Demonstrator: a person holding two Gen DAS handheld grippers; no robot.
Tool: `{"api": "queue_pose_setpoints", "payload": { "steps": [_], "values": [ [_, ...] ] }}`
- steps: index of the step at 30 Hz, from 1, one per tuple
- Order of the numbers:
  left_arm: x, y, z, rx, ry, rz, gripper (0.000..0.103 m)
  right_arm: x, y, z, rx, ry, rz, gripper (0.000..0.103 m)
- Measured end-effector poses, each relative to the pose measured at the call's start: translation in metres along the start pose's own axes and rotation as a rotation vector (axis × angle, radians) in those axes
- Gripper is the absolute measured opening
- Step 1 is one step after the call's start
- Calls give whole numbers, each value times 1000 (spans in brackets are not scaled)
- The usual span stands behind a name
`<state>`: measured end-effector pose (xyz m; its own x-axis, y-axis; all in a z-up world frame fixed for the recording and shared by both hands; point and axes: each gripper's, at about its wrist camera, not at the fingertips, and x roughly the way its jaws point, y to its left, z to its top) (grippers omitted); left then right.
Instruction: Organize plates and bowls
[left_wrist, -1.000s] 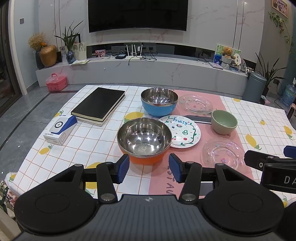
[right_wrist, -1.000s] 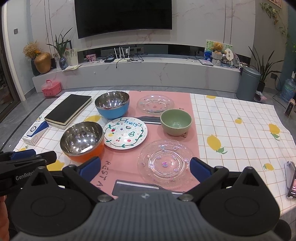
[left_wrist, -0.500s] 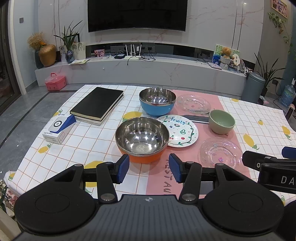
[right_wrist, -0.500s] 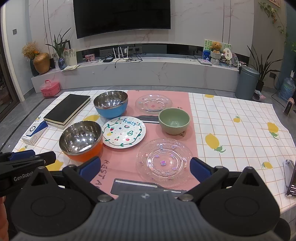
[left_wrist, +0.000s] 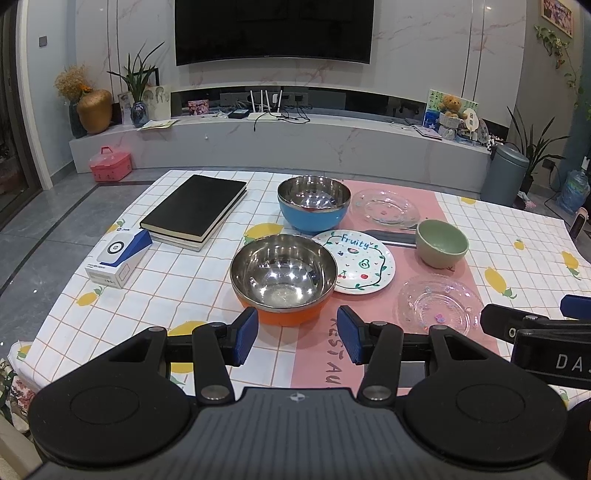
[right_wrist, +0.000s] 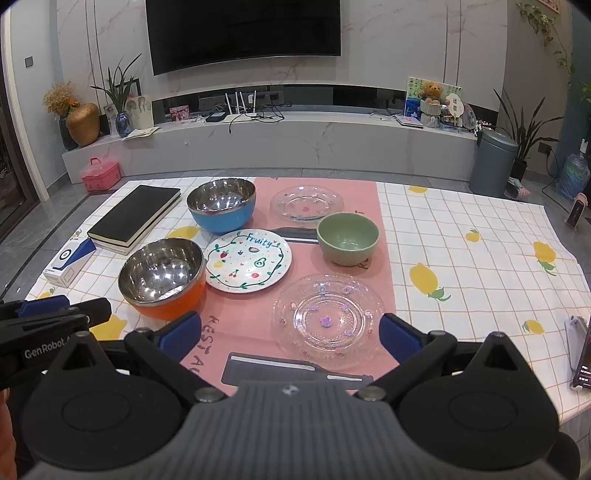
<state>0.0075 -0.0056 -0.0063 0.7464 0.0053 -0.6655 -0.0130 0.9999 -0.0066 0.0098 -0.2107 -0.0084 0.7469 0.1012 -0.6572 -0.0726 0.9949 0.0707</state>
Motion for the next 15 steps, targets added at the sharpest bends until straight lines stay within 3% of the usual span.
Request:
{"api": "queue_pose_setpoints", "payload": {
  "steps": [15],
  "values": [
    [-2, -1, -1, -4, 3, -5, 59, -1, 0, -1, 2, 8, -3, 100]
  ]
}}
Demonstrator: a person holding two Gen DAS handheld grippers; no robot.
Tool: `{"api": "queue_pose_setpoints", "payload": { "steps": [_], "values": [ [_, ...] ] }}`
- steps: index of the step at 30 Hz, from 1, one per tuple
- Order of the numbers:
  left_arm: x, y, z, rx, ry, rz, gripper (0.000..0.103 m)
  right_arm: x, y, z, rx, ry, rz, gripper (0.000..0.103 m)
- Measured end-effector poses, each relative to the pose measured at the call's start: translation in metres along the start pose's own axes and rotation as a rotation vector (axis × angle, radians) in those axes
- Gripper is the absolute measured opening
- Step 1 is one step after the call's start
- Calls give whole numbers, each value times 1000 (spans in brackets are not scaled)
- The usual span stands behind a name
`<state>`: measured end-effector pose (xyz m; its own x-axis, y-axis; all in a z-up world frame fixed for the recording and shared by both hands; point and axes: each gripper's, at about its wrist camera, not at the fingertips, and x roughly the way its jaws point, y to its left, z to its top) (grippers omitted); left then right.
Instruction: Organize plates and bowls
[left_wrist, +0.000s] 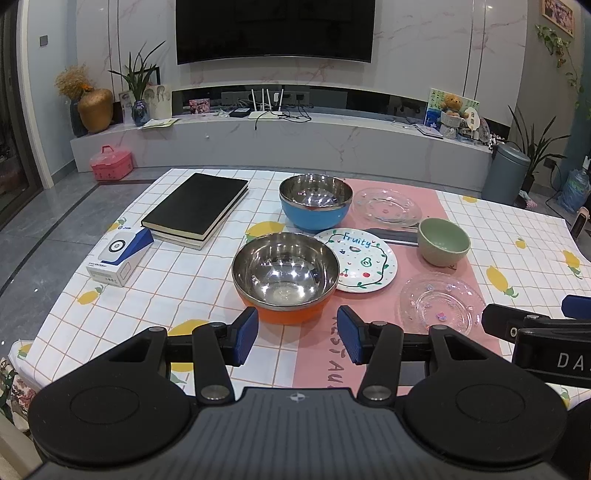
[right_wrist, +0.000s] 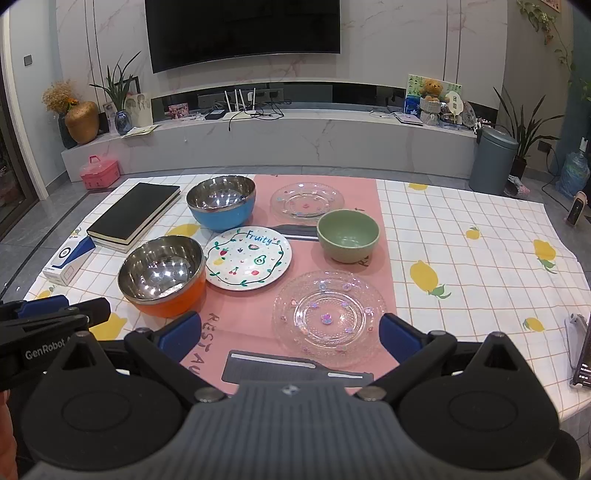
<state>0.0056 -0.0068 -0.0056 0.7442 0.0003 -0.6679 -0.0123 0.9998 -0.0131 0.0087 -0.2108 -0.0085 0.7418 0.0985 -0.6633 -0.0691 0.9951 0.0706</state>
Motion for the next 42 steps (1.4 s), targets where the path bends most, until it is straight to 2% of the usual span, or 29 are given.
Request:
{"api": "queue_pose_setpoints", "payload": {
  "steps": [10, 16, 20, 29, 35, 42],
  "values": [
    [1, 12, 1, -20, -1, 8, 59, 6, 4, 2, -7, 19, 12, 100],
    [12, 17, 5, -18, 6, 44, 59, 17, 7, 6, -11, 42, 27, 100],
    [30, 27, 10, -34, 30, 91, 59, 32, 13, 13, -19, 57, 54, 100],
    [68, 63, 27, -145, 102, 117, 64, 79, 32, 36, -8, 123, 115, 100],
    [96, 66, 35, -171, 136, 144, 64, 114, 47, 51, 1, 149, 108, 100],
    [126, 66, 38, -169, 173, 155, 64, 151, 56, 58, 13, 193, 140, 82]
  ]
}}
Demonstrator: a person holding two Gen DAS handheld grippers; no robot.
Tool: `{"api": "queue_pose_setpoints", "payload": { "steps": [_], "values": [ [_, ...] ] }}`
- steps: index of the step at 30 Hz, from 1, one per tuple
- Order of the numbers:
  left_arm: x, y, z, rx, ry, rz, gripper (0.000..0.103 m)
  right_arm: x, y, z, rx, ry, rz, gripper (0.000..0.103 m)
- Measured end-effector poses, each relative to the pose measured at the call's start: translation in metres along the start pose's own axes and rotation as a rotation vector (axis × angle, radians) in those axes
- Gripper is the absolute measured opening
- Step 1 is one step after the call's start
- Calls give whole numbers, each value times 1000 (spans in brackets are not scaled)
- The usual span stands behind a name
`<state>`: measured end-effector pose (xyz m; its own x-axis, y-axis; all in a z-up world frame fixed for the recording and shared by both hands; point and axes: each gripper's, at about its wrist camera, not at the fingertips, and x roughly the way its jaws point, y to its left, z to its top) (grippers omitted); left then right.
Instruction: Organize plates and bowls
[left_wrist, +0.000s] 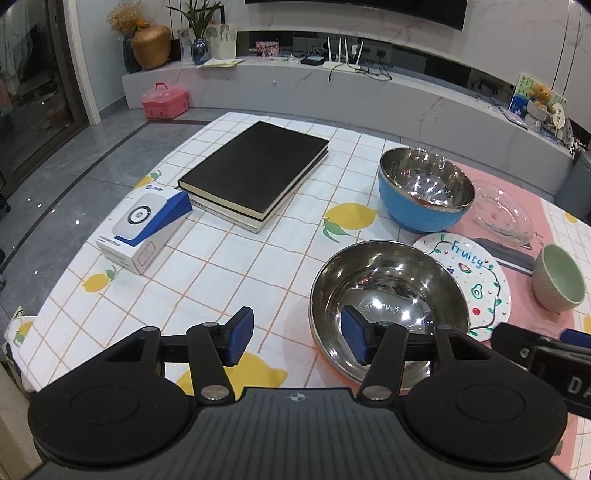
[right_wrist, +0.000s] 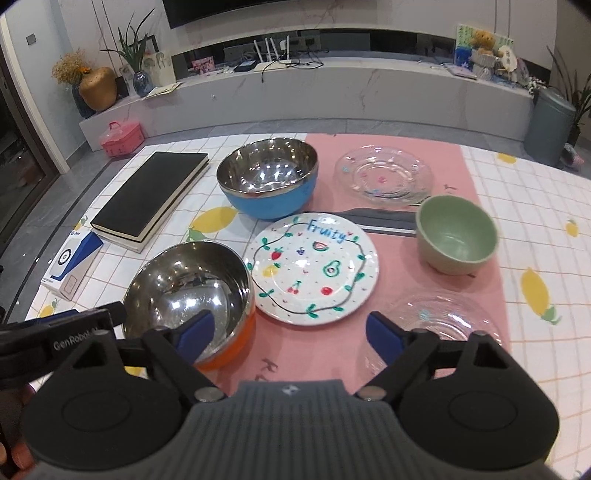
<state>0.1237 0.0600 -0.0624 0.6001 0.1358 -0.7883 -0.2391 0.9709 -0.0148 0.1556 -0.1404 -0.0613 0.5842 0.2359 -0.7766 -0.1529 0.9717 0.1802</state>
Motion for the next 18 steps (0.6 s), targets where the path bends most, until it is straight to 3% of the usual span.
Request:
{"api": "queue_pose_setpoints", "payload": {
  "steps": [6, 9, 11, 18],
  "values": [
    [19, 1, 3, -16, 40, -6, 64, 27, -1, 8, 44, 51, 67, 69],
    [26, 2, 3, -26, 62, -10, 51, 39, -1, 9, 75, 85, 111, 54],
    [29, 3, 2, -38, 78, -15, 36, 44, -1, 9, 87, 97, 121, 46],
    [31, 2, 3, -72, 90, -88, 7, 55, -5, 9, 133, 133, 191, 11]
  ]
}}
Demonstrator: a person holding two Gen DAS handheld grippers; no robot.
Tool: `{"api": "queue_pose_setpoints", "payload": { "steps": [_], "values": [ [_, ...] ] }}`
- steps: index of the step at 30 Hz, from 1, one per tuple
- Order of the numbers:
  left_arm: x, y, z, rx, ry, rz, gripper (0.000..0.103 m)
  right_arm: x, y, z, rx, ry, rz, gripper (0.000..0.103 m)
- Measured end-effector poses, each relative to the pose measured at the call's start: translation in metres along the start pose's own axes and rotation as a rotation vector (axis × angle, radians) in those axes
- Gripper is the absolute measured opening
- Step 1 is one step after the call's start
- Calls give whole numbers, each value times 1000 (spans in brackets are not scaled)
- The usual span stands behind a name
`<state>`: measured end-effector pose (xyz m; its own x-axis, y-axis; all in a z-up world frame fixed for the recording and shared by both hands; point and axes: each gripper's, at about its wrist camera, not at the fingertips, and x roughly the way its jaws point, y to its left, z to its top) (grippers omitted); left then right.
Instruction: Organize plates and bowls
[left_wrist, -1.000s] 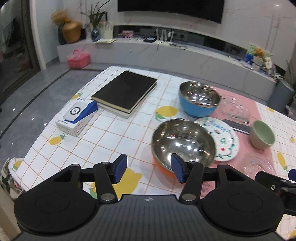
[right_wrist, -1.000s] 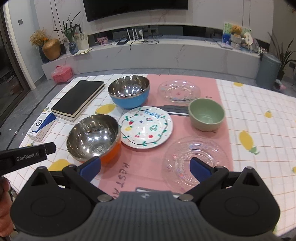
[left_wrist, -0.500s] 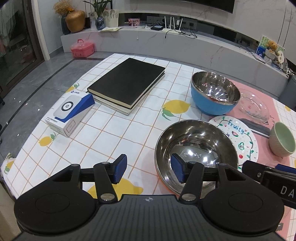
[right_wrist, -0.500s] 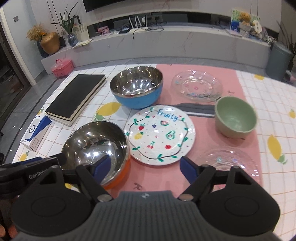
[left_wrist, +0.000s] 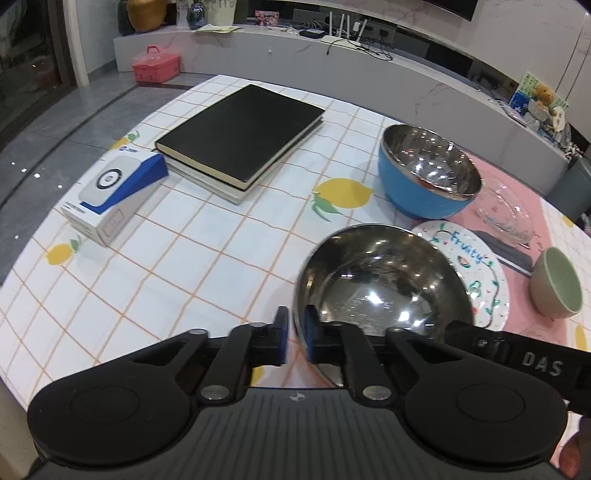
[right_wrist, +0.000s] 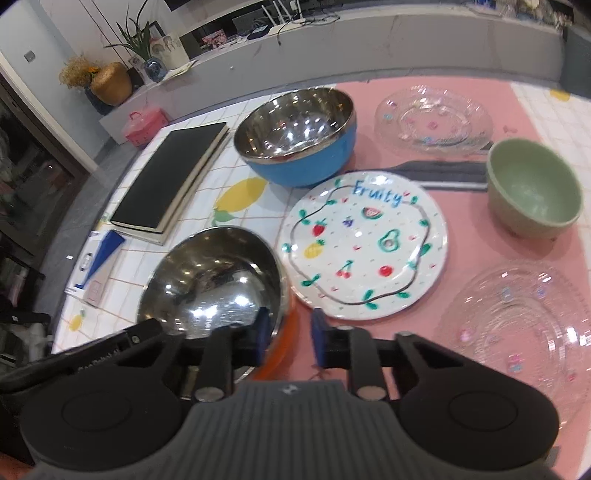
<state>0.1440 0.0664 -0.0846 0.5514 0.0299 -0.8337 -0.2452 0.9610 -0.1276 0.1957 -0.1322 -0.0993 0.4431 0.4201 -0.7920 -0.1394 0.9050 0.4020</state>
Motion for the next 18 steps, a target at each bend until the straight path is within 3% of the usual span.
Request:
{"api": "queue_pose_setpoints", "payload": {
  "steps": [9, 18],
  "values": [
    [-20, 4, -3, -19, 1, -18, 7, -18, 1, -8, 15, 20, 21, 10],
    [-56, 6, -41, -13, 27, -54, 7, -59, -9, -54, 33, 34, 39, 10]
  ]
}}
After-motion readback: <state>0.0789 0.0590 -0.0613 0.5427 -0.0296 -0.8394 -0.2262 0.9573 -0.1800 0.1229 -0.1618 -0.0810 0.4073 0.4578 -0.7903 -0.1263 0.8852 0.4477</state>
